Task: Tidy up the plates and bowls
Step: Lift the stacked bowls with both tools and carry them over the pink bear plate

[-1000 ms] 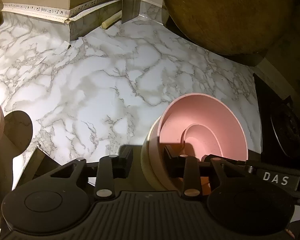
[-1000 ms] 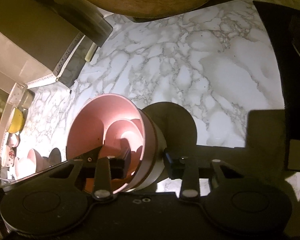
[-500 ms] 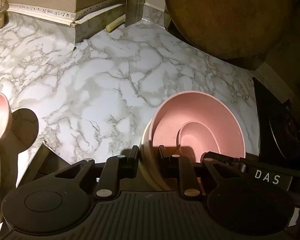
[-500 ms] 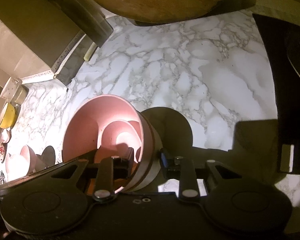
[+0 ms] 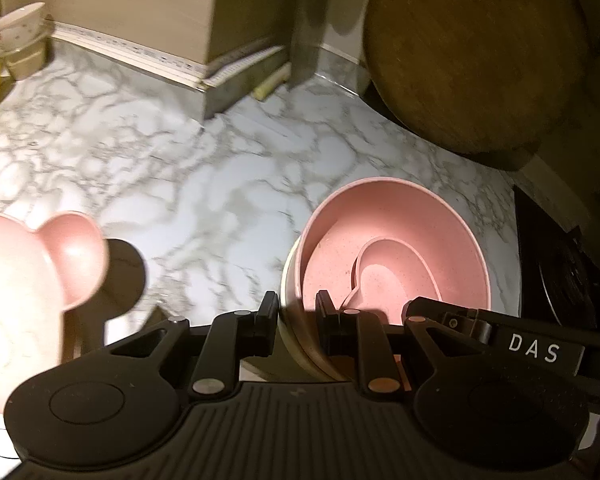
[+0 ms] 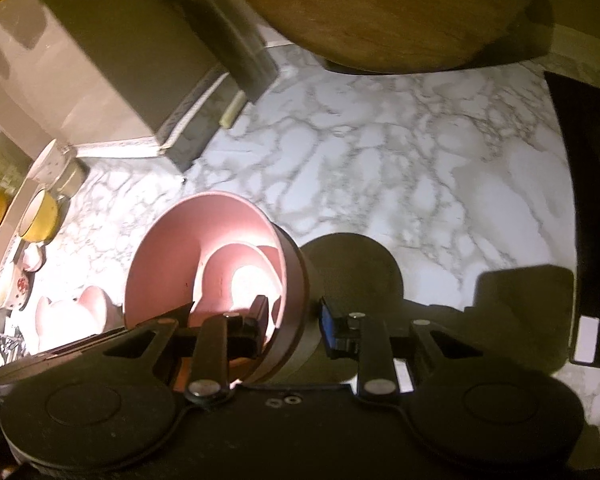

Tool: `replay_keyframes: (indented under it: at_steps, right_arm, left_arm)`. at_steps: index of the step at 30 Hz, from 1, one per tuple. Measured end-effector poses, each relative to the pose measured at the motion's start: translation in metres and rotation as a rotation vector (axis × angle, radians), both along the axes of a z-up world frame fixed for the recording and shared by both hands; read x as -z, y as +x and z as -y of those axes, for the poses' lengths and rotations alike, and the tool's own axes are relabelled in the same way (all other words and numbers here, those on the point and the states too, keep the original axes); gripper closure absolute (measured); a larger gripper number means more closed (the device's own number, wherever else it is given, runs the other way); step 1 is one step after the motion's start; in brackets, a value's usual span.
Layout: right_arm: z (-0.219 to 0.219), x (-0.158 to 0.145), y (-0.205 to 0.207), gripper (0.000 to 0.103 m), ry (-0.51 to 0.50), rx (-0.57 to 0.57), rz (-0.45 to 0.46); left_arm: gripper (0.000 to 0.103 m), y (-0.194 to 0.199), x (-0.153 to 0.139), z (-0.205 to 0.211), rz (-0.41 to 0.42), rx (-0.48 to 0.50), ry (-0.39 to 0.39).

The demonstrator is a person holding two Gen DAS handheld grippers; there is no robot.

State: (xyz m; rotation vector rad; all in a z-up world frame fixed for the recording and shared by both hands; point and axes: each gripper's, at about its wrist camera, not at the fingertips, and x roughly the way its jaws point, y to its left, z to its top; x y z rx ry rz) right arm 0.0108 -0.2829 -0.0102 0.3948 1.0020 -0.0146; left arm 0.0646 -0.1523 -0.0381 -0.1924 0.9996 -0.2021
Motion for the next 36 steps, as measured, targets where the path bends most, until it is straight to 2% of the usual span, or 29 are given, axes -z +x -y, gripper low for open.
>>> replay_keyframes:
  at_steps: [19,36]
  right_arm:
    - [-0.097,-0.027,0.023,0.077,-0.005,-0.173,0.015]
    - [-0.185,-0.038,0.034,0.077,0.001,-0.296,0.02]
  left_arm:
    - [0.084,-0.02,-0.035,-0.097,0.018,-0.14,0.03]
    - [0.084,-0.036,-0.049,-0.18,0.008,-0.218,0.064]
